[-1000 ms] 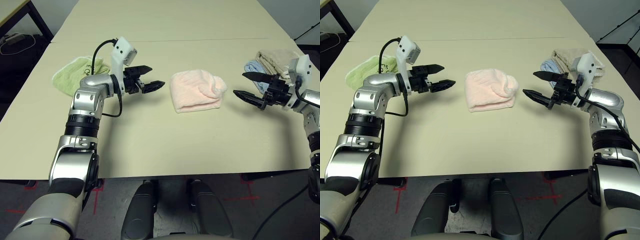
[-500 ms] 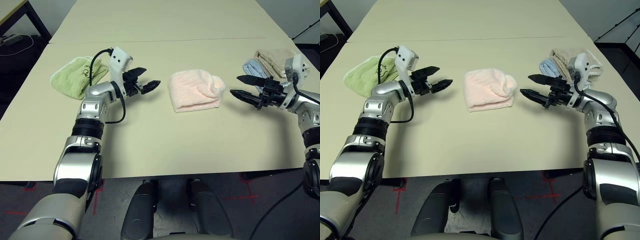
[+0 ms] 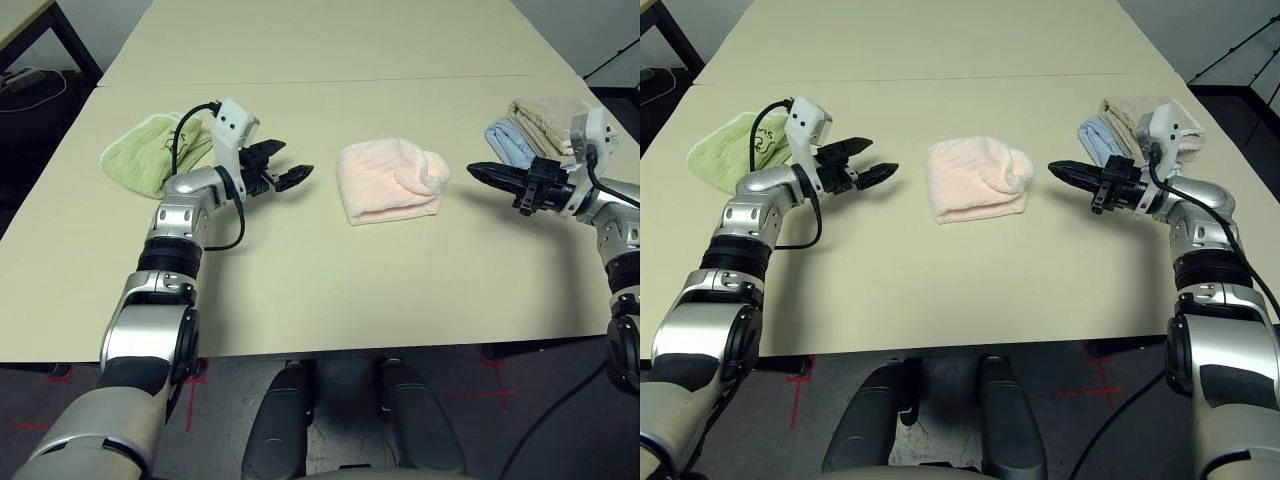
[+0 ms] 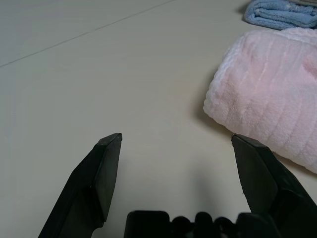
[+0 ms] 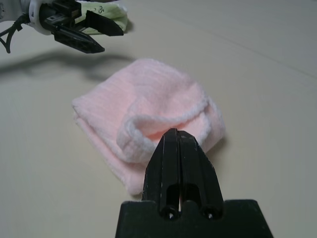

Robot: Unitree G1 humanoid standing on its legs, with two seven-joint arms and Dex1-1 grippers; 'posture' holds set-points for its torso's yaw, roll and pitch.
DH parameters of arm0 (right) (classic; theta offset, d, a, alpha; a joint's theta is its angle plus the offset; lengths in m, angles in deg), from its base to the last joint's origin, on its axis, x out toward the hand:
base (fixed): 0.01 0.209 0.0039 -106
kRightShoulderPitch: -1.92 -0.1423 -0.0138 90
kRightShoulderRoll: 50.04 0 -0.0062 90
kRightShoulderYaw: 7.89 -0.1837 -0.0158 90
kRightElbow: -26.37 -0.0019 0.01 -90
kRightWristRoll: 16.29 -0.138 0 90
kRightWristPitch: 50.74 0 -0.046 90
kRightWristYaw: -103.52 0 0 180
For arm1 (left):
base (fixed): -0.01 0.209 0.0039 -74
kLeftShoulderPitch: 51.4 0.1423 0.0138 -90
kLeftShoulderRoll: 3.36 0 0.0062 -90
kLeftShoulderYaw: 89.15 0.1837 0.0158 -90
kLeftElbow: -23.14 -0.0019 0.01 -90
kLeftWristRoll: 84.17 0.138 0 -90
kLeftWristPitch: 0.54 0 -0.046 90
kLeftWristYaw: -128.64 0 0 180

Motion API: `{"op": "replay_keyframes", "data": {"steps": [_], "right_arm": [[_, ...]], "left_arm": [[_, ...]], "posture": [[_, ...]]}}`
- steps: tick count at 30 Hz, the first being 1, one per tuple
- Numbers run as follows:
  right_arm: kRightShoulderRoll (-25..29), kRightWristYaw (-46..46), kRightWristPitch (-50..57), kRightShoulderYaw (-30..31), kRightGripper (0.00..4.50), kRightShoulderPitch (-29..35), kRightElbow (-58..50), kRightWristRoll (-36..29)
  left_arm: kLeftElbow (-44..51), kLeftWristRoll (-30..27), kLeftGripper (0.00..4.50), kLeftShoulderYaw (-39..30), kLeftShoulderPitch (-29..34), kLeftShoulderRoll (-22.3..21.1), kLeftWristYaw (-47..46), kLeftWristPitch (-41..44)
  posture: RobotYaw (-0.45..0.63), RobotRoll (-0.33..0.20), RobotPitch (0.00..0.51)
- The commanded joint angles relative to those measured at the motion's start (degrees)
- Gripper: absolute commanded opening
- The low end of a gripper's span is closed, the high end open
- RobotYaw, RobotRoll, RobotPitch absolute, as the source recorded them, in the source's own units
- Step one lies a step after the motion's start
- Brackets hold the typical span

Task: Fold the towel and set it aside.

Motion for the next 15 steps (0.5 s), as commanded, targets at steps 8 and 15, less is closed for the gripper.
{"op": "replay_keyframes", "data": {"steps": [8, 15], "right_arm": [[-4.44, 4.18, -3.12, 4.19, 0.03, -5.62, 4.12, 6.28], [-8.18, 5.35, -2.31, 7.0, 0.03, -10.1, 6.46, 9.71]], "left_arm": [[0.75, 0.75, 4.5, 0.76, 0.86, 0.53, -1.28, 0.43], [0.45, 0.97, 4.5, 1.21, -0.12, 0.84, -1.45, 0.44]], "posture": [[0.06, 0.0, 0.187], [0.07, 0.0, 0.188]]}}
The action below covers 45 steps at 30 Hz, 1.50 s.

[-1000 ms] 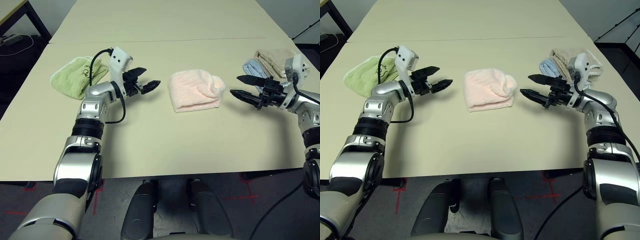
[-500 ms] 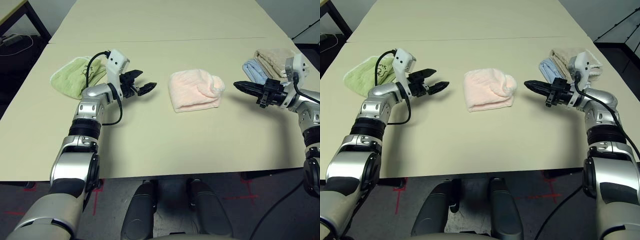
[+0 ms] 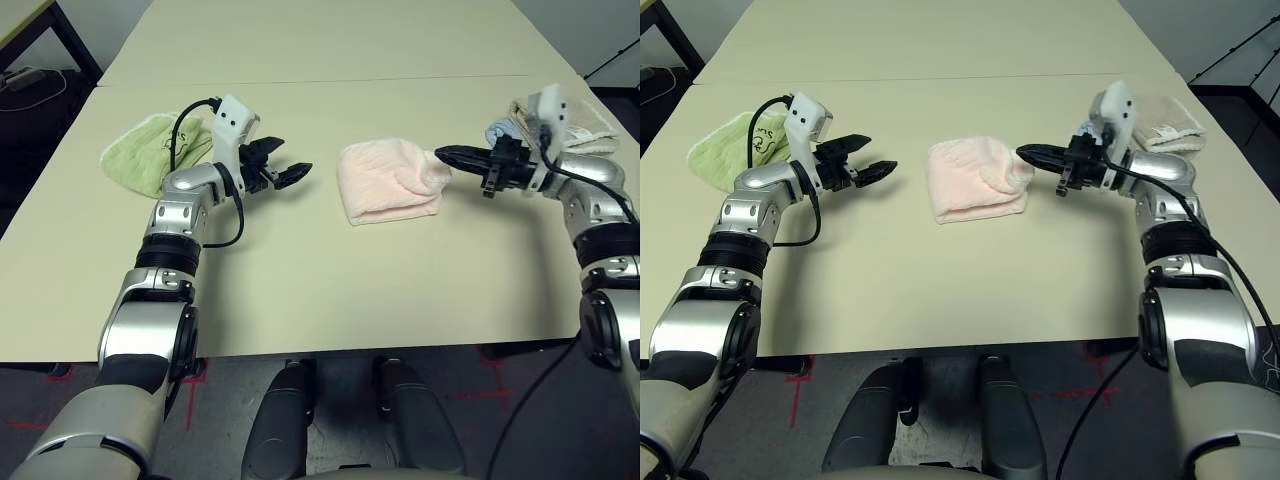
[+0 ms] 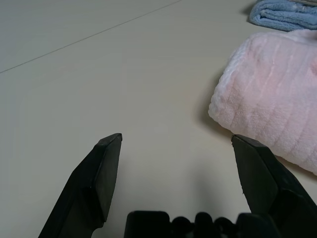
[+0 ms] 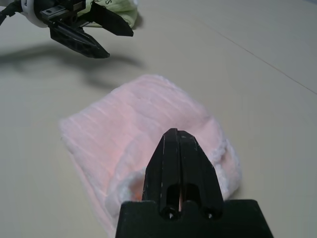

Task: Fold the towel and set it aside.

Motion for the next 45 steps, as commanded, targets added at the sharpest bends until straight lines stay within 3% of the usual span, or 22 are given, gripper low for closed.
{"op": "replay_keyframes", "data": {"steps": [1, 10, 21, 31, 36, 43, 45], "right_arm": [[-1.15, -0.18, 1.49, 2.28, 0.03, -1.64, 1.3, 2.29], [-0.12, 1.42, 6.65, 8.15, 0.03, -3.17, 3.55, 9.29], [4.65, 0.5, 6.94, 5.66, 0.03, -0.15, 3.82, 8.51], [0.57, 4.21, 5.91, 4.81, 0.03, 0.88, 3.31, 7.49], [0.38, 4.39, 5.65, 4.68, 0.03, 0.81, 3.37, 7.24], [0.22, 4.0, 5.5, 4.61, 0.03, 0.33, 3.23, 7.43], [0.26, 3.88, 5.43, 4.67, 0.0, 0.38, 3.18, 7.48]], "left_arm": [[-0.2, 0.71, 4.5, 0.81, -0.47, 0.5, -0.04, 0.38], [-0.82, 1.08, 4.5, 1.09, -1.98, 0.99, 0.3, 0.12], [-1.05, 1.09, 4.5, 1.18, -2.38, 1.11, 1.18, -0.31], [5.2, -6.17, 4.5, -0.47, -2.42, 5.54, 9.39, 1.76], [9.63, -9.61, 4.5, -0.27, -2.09, 5.76, 13.96, 3.67], [9.58, -5.08, 4.5, 5.04, -0.67, 5.55, 15.37, 1.87], [8.51, -4.34, 4.11, 5.88, -1.09, 6.75, 14.35, 1.61]], "posture": [[0.07, 0.0, 0.188], [0.07, 0.0, 0.19], [0.06, 0.0, 0.192], [0.05, 0.0, 0.194], [0.06, 0.0, 0.198], [0.07, 0.0, 0.197], [0.07, 0.0, 0.198]]}}
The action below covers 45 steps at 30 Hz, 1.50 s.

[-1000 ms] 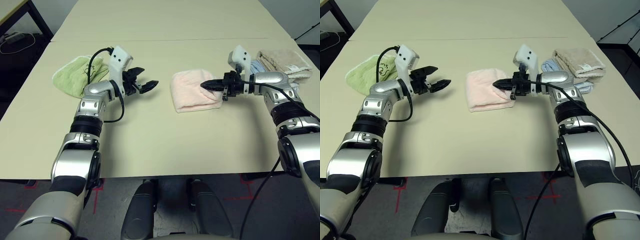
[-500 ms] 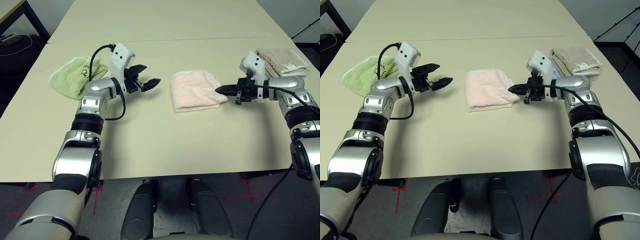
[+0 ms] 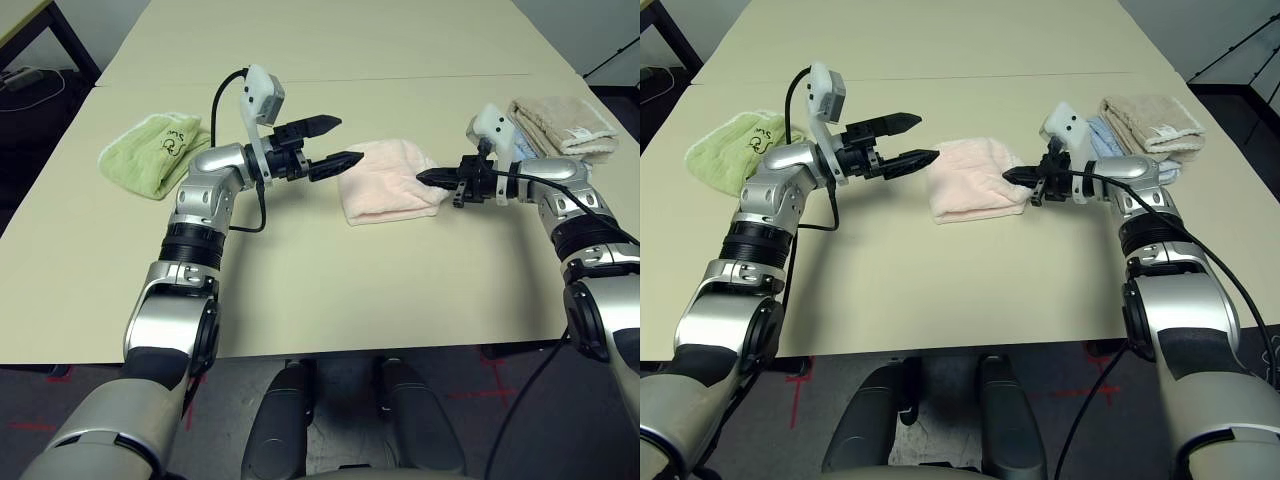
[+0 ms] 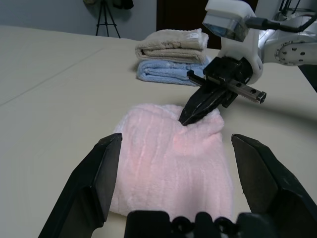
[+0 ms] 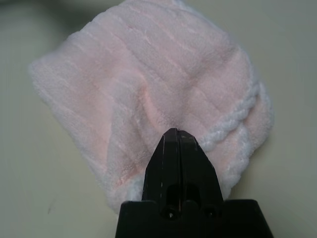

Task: Fold the towel and set it aside.

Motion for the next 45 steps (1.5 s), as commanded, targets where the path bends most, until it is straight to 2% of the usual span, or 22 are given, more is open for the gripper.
{"op": "replay_keyframes", "data": {"steps": [1, 2, 11, 17, 24, 29, 37, 45], "right_arm": [[0.04, -0.58, -0.49, -0.17, 0.0, 0.65, -0.61, -0.24], [0.04, -0.63, -0.46, -0.16, 0.0, 0.7, -0.72, -0.25], [0.39, -1.21, -0.21, -0.22, 0.0, 1.1, -1.6, -0.33], [0.21, -1.16, -0.23, -0.24, 0.0, 1.22, -1.68, -0.36], [-0.34, -0.68, -0.02, -0.11, 0.0, 1.16, -1.94, -0.31], [-0.74, -0.19, 0.15, 0.23, 0.0, 1.49, -1.81, 0.13], [-0.84, 2.43, -0.2, 2.04, 0.0, 1.78, 1.18, 3.24], [-1.15, 3.02, -0.21, 3.78, 0.0, 3.62, 2.52, 4.93]], "left_arm": [[-1.36, 1.8, 3.8, 2.29, 0.22, 1.94, -0.43, -0.89], [-1.91, 2.05, 3.53, 2.51, -0.03, 2.3, -0.49, -0.94], [-8.68, 4.62, 0.03, 3.5, -2.31, 1.82, 1.09, -5.52], [-10.93, 5.85, 0.03, 4.34, -3.08, 2.88, 2.11, -7.38], [-12.96, 6.18, 0.03, 5.09, -4.77, 6.19, 2.99, -6.03], [-18.11, 9.36, 0.03, 6.64, -6.12, 8.13, -0.34, -6.8], [-26.82, 15.08, 0.03, 8.58, -7.97, 7.17, -4.34, -7.23], [-29.74, 16.79, 0.03, 8.22, -9.12, 7.21, -5.83, -7.85]], "posture": [[0.06, 0.0, 0.197], [0.06, 0.0, 0.197], [0.06, 0.0, 0.193], [0.06, 0.0, 0.193], [0.05, 0.0, 0.204], [0.05, 0.0, 0.208], [0.04, 0.0, 0.213], [0.04, 0.0, 0.216]]}}
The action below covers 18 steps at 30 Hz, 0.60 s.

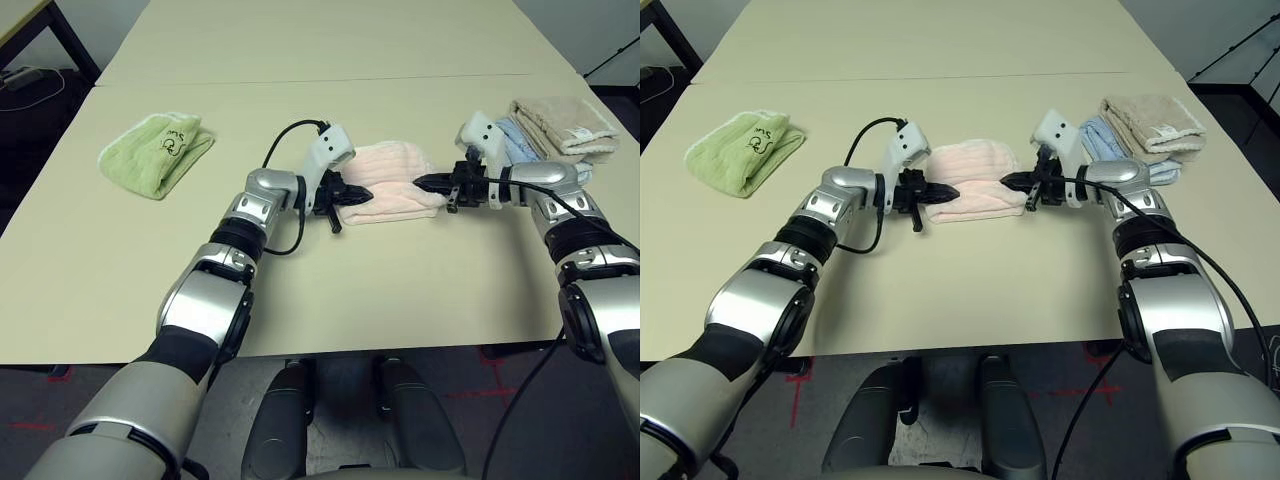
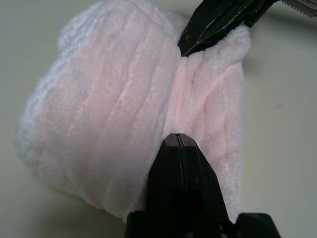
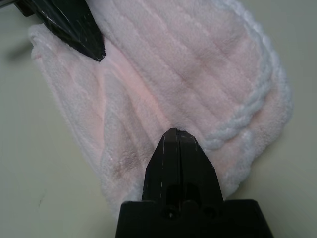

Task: Fold the towel and set it aside.

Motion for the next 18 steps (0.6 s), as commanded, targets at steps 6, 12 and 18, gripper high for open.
{"op": "replay_keyframes", "data": {"steps": [6, 12, 18], "right_arm": [[0.52, 0.37, -0.26, 1.18, 0.0, 2.93, 2.08, 1.48], [1.61, -3.52, -0.64, -4.78, 0.0, 0.51, -0.46, -5.38], [1.03, -0.43, 1.57, -9.0, 0.0, -3.06, 0.09, -8.78]], "left_arm": [[-1.99, 1.64, 0.03, 0.53, 0.02, -0.45, 1.49, 0.92], [0.07, -0.97, 0.03, -1.78, -2.59, -0.95, 4.87, 1.75], [-1.19, -3.28, 0.03, -5.62, -7.56, 0.52, 2.5, 2.45]], "posture": [[0.04, 0.0, 0.217], [0.04, 0.0, 0.214], [0.04, 0.0, 0.21]]}}
